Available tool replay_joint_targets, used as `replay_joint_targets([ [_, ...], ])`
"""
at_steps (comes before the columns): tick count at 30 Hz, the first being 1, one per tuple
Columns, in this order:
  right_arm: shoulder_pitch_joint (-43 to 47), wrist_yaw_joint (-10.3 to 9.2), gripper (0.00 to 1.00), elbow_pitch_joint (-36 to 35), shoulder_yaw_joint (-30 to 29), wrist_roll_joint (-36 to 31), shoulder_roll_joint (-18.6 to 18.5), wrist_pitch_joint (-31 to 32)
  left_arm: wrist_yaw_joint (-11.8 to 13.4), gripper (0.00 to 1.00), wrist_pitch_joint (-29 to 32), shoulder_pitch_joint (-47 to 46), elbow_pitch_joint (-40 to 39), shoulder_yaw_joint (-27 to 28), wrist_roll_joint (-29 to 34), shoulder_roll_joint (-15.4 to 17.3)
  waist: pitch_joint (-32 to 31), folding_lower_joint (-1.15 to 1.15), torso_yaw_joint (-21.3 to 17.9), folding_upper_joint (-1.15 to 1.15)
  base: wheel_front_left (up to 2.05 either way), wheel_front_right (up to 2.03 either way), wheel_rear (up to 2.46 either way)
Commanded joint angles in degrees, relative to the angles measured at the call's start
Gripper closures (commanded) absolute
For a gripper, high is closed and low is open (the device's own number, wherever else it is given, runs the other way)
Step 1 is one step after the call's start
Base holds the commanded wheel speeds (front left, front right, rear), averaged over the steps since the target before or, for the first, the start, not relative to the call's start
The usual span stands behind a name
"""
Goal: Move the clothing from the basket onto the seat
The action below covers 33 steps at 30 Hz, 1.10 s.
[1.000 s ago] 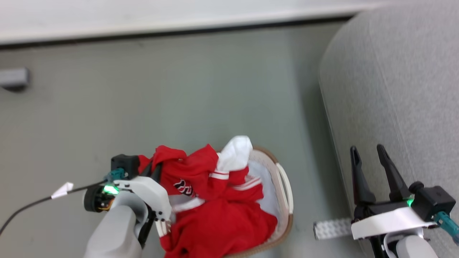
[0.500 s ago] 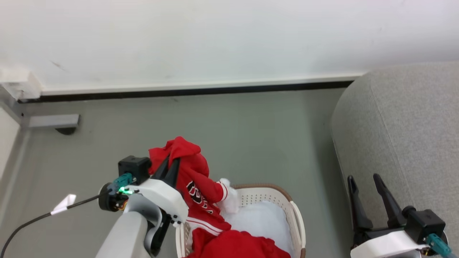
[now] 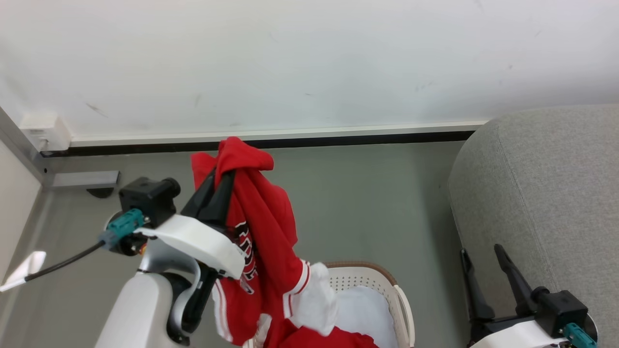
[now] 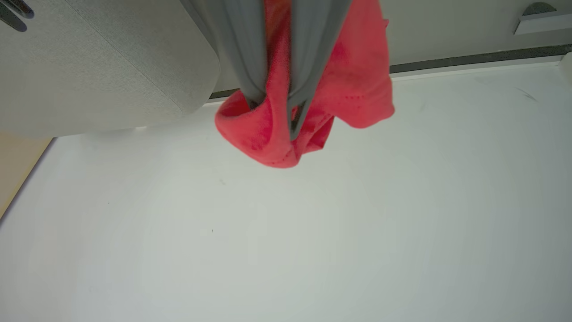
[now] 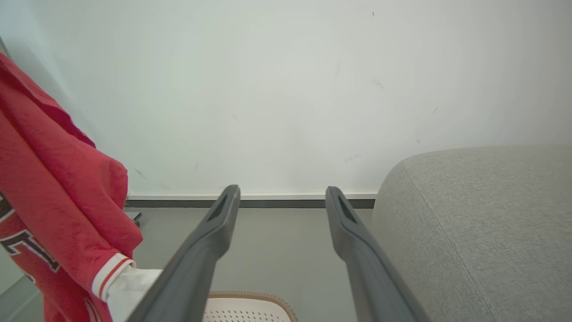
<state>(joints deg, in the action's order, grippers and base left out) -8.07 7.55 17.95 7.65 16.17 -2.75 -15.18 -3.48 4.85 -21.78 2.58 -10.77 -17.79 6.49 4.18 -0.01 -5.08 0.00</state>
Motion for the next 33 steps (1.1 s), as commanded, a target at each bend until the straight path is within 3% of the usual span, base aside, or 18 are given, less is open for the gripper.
replay_joint_targets([
  [1, 0.4, -0.12, 0.00, -0.3, 0.5, -0.6, -0.3, 0.0, 0.4, 1.00, 0.8, 0.9, -1.4, 0.2, -0.3, 0.5, -0.1, 0.01, 0.1, 0.00, 0.00, 0.00, 0.00],
  [8, -1.0, -0.12, 0.00, -1.6, 5.0, -3.1, -0.2, 0.0, 1.4, 1.00, 3.9, 0.3, -6.5, 0.4, -0.6, 1.2, -0.7, 0.01, 0.1, 0.00, 0.00, 0.00, 0.00],
  [15, -3.3, -0.12, 0.00, -1.5, 16.9, -5.9, -0.2, 0.0, 2.1, 1.00, 5.2, -0.7, -8.8, 0.0, -0.6, 1.2, -1.5, 0.01, 0.3, 0.00, 0.00, 0.00, 0.00],
  [27, -12.9, -0.12, 0.00, 7.6, 33.0, -6.8, -0.3, 0.0, 1.2, 1.00, 7.0, -1.0, -11.4, -5.3, 0.3, -0.2, -3.5, 0.01, 0.9, 0.00, 0.00, 0.00, 0.00],
  [33, -17.7, -0.12, 0.00, 14.2, 36.6, -7.2, -0.3, 0.0, 1.0, 1.00, 8.1, -1.3, -13.1, -8.2, 0.7, -1.0, -4.4, 0.01, 1.6, 0.00, 0.00, 0.00, 0.00],
])
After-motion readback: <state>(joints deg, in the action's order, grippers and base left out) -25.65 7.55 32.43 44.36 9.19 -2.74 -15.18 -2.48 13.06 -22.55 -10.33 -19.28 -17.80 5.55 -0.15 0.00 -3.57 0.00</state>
